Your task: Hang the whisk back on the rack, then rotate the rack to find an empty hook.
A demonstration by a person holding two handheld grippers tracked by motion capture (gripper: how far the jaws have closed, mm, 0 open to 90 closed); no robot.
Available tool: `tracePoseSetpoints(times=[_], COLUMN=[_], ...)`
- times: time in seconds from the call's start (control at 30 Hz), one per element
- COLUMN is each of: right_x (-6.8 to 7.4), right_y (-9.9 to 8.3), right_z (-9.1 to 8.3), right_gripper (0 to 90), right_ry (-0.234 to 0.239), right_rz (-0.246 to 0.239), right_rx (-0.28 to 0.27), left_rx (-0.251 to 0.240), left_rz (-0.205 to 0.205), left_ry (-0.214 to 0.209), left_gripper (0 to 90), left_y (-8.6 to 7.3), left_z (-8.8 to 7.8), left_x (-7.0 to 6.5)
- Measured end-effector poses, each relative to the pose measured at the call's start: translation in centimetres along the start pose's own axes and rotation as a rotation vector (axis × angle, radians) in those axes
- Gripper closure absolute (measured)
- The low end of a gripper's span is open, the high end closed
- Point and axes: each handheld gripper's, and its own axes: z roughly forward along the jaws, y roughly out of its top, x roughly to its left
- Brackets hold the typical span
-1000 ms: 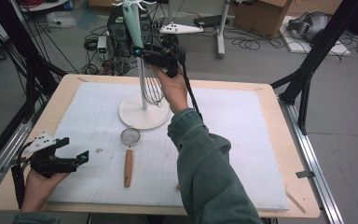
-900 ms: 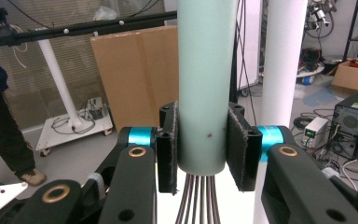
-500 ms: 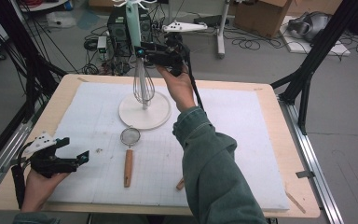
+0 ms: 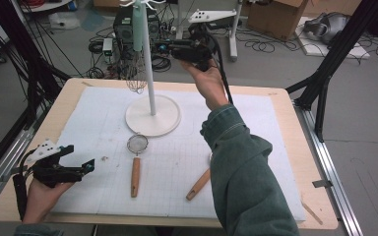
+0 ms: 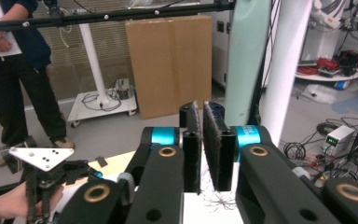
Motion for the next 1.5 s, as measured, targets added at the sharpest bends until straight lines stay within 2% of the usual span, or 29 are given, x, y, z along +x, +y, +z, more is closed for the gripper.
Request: tracePoseSetpoints(times=[0.07, 0.17, 0.4, 0.67, 0.77, 1.0, 1.3, 1.5], right_x=[-0.1, -0.3, -0.9, -2.1, -2.7, -3.7, -4.6, -4.5], right_y=[0.6, 1.5, 3.9, 5.5, 6.1, 6.2, 6.1, 6.6], right_z=[-0.4, -1.0, -2.0, -1.7, -1.4, -0.6, -0.7, 0.0], right_gripper=[89.1, 89.2, 89.4, 89.7, 89.7, 89.8, 89.8, 89.7], right_ry=[-0.003, 0.017, 0.028, 0.024, 0.018, 0.027, 0.016, 0.027], right_rz=[0.001, 0.002, -0.003, -0.011, 0.004, 0.011, 0.02, 0.016], right_rx=[0.019, 0.027, 0.037, 0.067, 0.074, 0.061, 0.047, 0.054], left_rx=[0.0, -0.005, -0.007, -0.005, -0.005, -0.014, -0.009, -0.012], left_rz=[0.0, -0.003, -0.006, -0.005, -0.006, -0.009, -0.01, -0.01], left_ry=[0.006, 0.008, 0.006, -0.003, -0.001, 0.001, 0.005, 0.005], left_gripper=[1.7, 1.7, 1.7, 1.7, 1.7, 1.8, 1.7, 1.8], left_y=[0.0, 0.1, 0.1, 0.0, 0.0, 0.1, -0.1, 0.0], left_z=[0.0, -0.1, -0.2, 0.0, -0.1, -0.2, -0.1, -0.3], left_x=[0.1, 0.2, 0.2, 0.2, 0.2, 0.3, 0.4, 0.5])
